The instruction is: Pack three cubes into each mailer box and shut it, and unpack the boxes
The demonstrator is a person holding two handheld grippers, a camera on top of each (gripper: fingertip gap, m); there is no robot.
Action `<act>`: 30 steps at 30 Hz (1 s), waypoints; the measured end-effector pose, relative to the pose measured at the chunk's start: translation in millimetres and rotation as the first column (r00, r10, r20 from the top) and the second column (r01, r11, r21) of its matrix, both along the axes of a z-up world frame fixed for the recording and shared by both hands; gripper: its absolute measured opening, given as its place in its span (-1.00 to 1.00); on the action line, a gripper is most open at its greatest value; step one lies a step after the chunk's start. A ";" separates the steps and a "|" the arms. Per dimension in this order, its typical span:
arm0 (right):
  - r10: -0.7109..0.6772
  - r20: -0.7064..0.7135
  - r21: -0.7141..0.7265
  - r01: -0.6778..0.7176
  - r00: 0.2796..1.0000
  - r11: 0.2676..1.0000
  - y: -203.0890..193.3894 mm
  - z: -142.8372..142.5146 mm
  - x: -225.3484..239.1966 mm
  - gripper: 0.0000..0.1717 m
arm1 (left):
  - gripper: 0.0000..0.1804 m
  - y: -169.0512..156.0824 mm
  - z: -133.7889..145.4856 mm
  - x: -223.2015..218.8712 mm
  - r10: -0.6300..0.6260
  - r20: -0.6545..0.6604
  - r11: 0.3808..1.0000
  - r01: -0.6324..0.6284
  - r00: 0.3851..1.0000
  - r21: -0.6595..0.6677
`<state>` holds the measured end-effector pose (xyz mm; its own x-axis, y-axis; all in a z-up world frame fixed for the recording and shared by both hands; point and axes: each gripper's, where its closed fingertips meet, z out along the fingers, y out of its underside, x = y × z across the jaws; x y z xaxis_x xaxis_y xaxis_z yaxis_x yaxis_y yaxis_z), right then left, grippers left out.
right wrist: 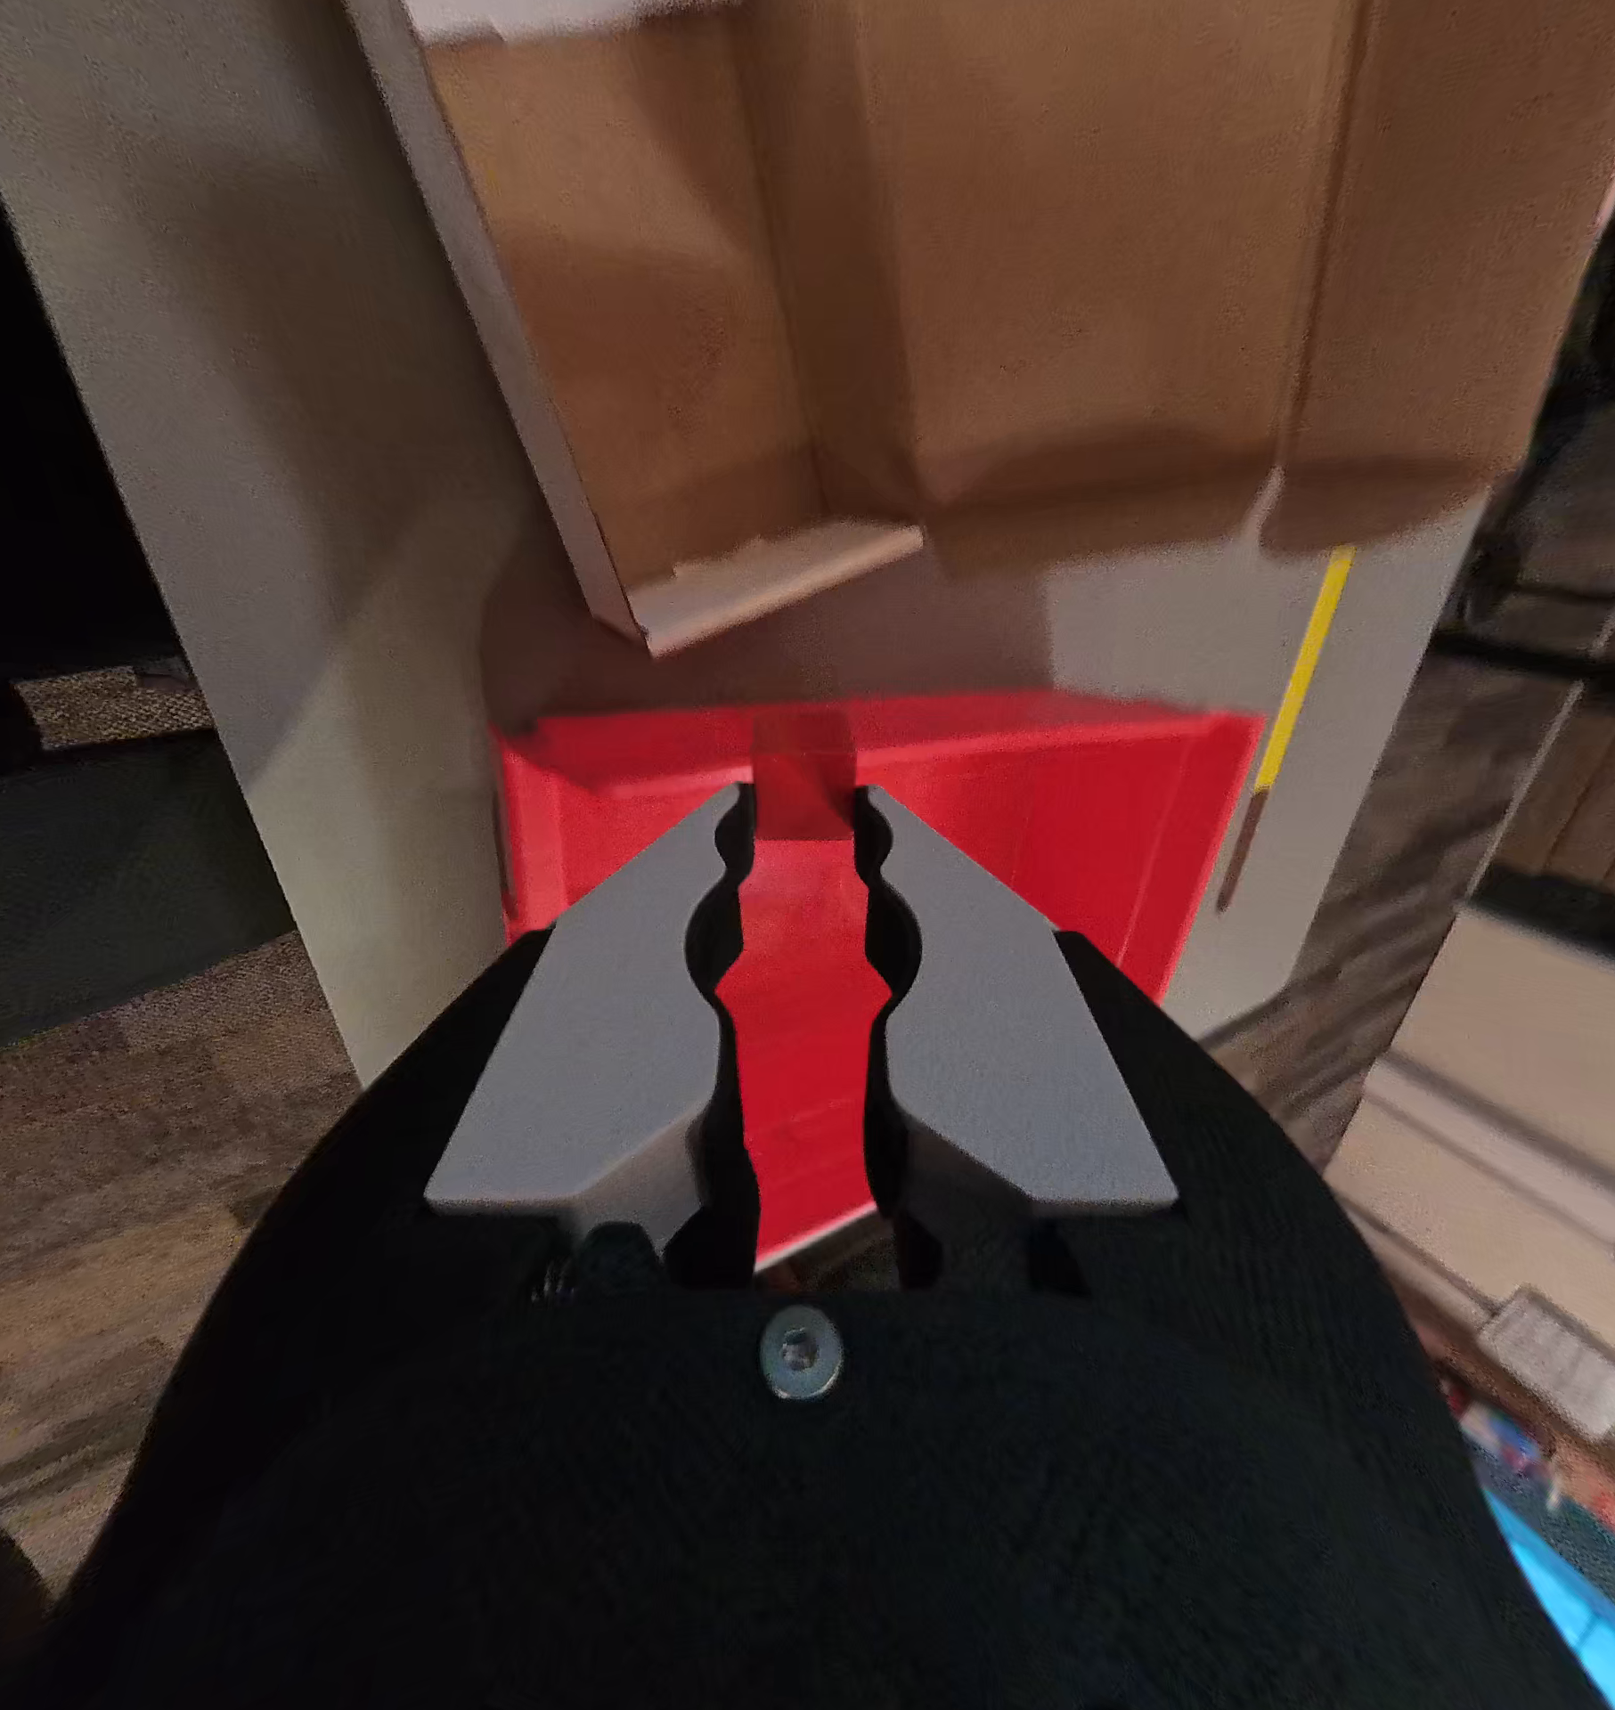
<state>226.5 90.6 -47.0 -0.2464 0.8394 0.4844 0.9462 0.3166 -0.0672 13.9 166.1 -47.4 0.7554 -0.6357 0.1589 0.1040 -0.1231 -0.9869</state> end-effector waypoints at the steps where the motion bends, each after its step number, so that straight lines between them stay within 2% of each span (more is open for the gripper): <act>1: -0.042 -0.003 0.008 0.042 0.999 0.999 5.1 2.7 12.3 -0.77 | -0.97 0.3 -0.5 -0.2 0.000 0.002 1.000 0.000 1.000 -0.002; 3: -0.117 0.009 -0.001 0.117 0.993 0.993 12.9 0.4 35.6 -0.77 | -0.97 0.9 -1.2 -0.8 0.001 0.006 1.000 -0.001 1.000 -0.006; 6: -0.175 0.054 -0.053 0.178 0.983 0.983 19.1 -21.1 58.7 -0.77 | -0.97 0.7 -1.2 -0.9 0.000 0.010 1.000 0.000 1.000 -0.007; 11: -0.188 0.131 -0.126 0.205 0.973 0.971 23.5 -65.8 77.4 -0.77 | -0.97 0.2 -0.9 -0.3 -0.003 0.011 1.000 0.003 1.000 -0.005; 18: -0.208 0.234 -0.264 0.268 0.950 0.927 20.0 -100.2 92.4 -0.77 | -0.97 0.3 -1.6 0.1 -0.005 0.010 1.000 0.005 1.000 -0.007; 30: -0.205 0.299 -0.330 0.302 0.932 0.894 23.1 -123.3 101.0 -0.75 | -0.97 -0.4 -0.8 0.7 -0.007 0.007 1.000 0.007 1.000 -0.004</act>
